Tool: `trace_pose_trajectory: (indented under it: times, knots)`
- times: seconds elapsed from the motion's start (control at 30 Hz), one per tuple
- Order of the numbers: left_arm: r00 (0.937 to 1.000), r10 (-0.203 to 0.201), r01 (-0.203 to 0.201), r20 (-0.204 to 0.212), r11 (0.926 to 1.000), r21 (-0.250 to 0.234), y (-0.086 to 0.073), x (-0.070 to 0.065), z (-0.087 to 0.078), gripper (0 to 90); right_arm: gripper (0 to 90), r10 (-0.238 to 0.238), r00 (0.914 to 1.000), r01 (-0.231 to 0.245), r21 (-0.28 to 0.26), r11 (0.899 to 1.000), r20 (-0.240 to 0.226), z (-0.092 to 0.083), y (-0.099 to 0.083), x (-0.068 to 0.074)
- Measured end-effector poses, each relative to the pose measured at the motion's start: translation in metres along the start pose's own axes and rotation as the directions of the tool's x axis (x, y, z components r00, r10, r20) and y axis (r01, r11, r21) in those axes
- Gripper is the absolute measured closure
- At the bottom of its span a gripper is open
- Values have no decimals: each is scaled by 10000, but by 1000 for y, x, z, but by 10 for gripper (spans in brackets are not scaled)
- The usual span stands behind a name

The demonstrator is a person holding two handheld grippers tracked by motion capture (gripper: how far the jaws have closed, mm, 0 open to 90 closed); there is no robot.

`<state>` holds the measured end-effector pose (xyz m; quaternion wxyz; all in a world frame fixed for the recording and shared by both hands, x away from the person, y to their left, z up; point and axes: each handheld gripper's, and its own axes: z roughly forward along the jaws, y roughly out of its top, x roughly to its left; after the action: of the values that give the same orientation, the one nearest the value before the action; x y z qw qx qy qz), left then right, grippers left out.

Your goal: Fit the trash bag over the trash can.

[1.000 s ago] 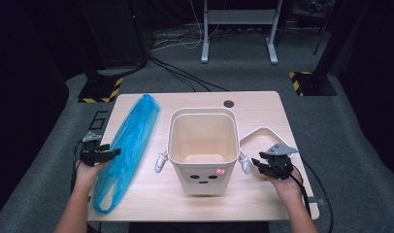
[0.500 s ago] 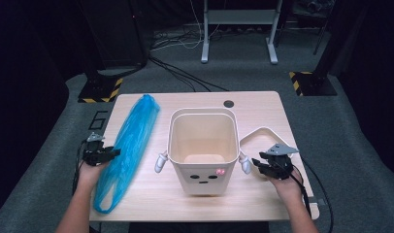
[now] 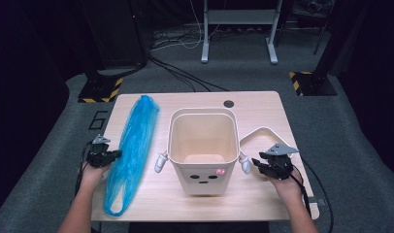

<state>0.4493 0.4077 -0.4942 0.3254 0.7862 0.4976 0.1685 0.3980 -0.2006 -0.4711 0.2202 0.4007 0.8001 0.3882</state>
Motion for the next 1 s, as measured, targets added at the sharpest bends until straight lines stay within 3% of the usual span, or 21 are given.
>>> trace_pose_trajectory:
  times: [0.43, 0.8, 1.0]
  knots:
    - [9936, 1001, -1010, 527, 9948, 161, -2, -19, -18, 893, 570, -8, 10000, 8, -16, 10000, 4, -1, 0, 0]
    - [9816, 1212, -1191, 1476, 9926, -227, -15, -43, -35, 893, 571, -96, 9999, 96, -99, 9999, 44, -2, 1, 0]
    - [9809, 1268, -1262, 1473, 9919, -139, -23, -48, -38, 885, 571, -95, 9999, 95, -83, 9999, 61, -2, 1, 1]
